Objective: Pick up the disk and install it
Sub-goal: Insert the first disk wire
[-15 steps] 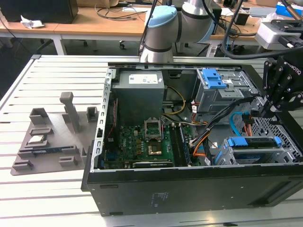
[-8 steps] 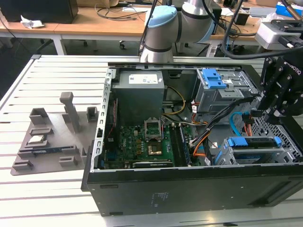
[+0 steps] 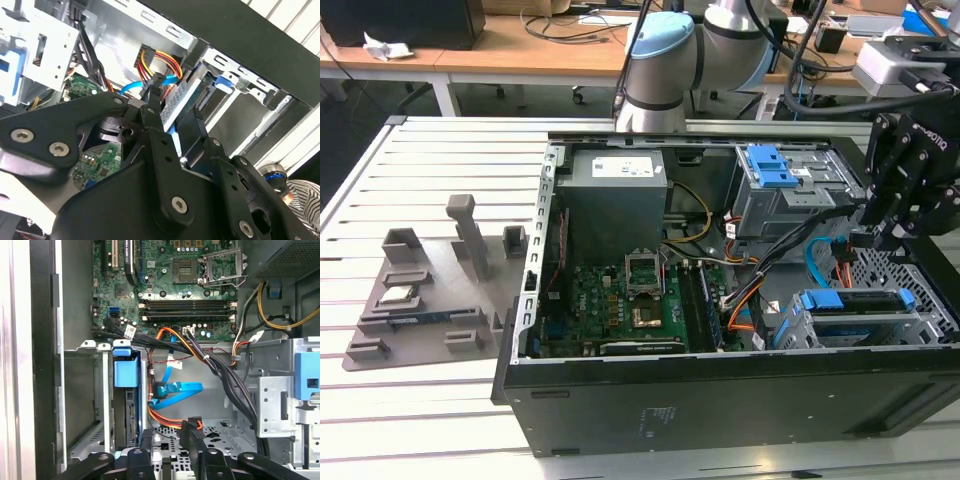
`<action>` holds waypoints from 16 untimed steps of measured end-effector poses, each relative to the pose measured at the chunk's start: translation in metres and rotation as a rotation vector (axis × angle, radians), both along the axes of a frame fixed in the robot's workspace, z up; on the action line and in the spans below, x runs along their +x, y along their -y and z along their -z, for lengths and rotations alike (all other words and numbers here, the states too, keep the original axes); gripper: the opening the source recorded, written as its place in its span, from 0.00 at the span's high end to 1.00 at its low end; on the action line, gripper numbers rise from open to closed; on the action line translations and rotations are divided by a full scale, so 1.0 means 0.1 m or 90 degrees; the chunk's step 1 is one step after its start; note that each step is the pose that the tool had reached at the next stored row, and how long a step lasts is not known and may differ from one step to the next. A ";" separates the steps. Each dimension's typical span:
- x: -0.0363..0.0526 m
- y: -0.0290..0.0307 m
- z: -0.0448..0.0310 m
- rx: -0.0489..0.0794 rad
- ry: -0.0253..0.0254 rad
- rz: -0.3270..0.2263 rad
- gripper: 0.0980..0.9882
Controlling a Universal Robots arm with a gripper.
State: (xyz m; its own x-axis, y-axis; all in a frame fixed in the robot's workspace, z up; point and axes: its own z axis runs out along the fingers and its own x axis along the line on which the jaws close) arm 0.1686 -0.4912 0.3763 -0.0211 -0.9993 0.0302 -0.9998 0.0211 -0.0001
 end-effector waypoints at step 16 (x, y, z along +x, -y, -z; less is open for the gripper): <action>0.001 -0.180 0.145 -0.004 0.0000 0.000 0.64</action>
State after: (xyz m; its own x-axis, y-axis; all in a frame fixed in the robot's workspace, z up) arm 0.1687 -0.4732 0.3618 -0.0210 -0.9991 0.0361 -0.9998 0.0210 -0.0003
